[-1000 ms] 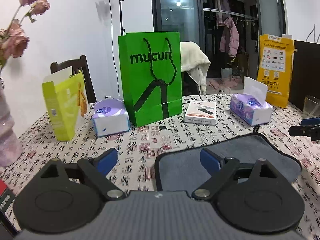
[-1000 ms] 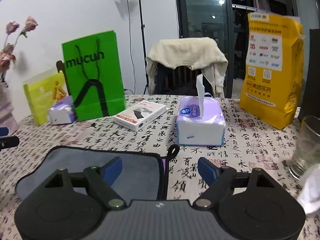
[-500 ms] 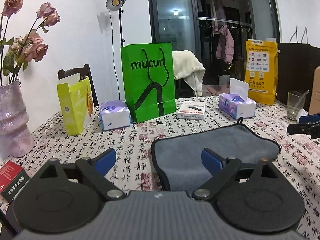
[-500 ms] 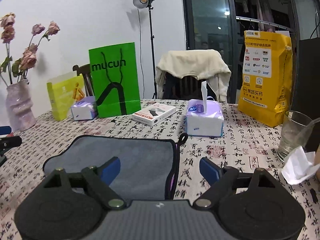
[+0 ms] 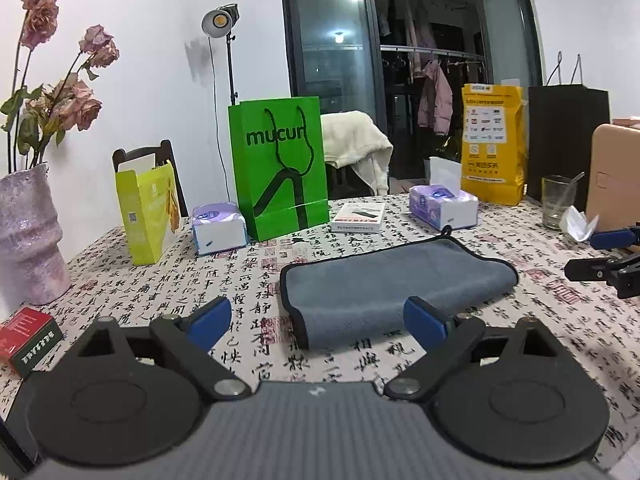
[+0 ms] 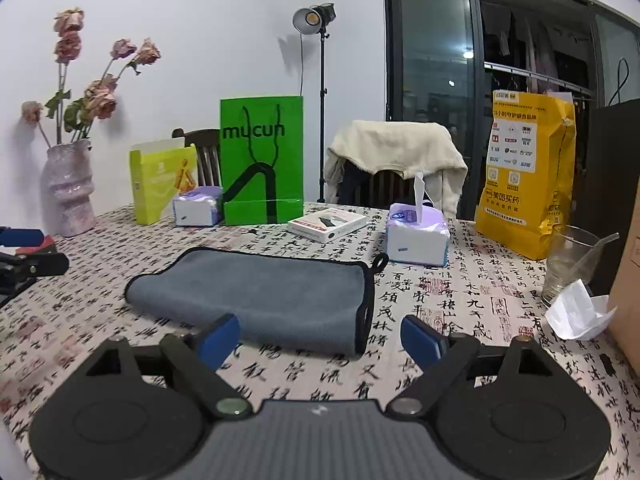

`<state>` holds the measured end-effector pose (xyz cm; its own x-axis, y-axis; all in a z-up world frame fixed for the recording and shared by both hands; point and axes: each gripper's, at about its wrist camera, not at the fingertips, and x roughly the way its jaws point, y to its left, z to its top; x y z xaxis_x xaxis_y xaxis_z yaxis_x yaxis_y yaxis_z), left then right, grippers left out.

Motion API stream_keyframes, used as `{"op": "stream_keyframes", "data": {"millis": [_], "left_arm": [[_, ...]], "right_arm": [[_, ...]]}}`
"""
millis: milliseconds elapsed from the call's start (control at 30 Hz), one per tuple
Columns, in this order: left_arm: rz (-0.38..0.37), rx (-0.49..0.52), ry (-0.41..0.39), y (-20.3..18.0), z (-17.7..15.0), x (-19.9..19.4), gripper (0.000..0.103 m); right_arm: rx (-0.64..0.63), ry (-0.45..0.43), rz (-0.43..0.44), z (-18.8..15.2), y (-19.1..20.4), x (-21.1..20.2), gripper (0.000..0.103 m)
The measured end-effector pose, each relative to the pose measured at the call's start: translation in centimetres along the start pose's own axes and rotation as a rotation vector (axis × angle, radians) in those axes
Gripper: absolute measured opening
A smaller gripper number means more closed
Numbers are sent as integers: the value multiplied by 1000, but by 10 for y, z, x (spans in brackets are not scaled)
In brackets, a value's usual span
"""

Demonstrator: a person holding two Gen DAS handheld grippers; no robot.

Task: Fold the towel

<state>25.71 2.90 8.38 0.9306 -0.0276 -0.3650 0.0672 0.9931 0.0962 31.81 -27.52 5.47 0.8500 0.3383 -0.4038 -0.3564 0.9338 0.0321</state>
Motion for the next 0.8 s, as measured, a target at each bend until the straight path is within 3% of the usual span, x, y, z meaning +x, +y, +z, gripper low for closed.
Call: {"op": "stream_keyframes", "data": {"millis": [433, 800], "left_arm": [[-14, -5, -33, -15, -31, -80, 97], [30, -33, -70, -16, -67, -132, 100]], "right_arm": [[8, -42, 25, -26, 26, -68, 91], [9, -58, 33, -63, 63, -124, 93]]}}
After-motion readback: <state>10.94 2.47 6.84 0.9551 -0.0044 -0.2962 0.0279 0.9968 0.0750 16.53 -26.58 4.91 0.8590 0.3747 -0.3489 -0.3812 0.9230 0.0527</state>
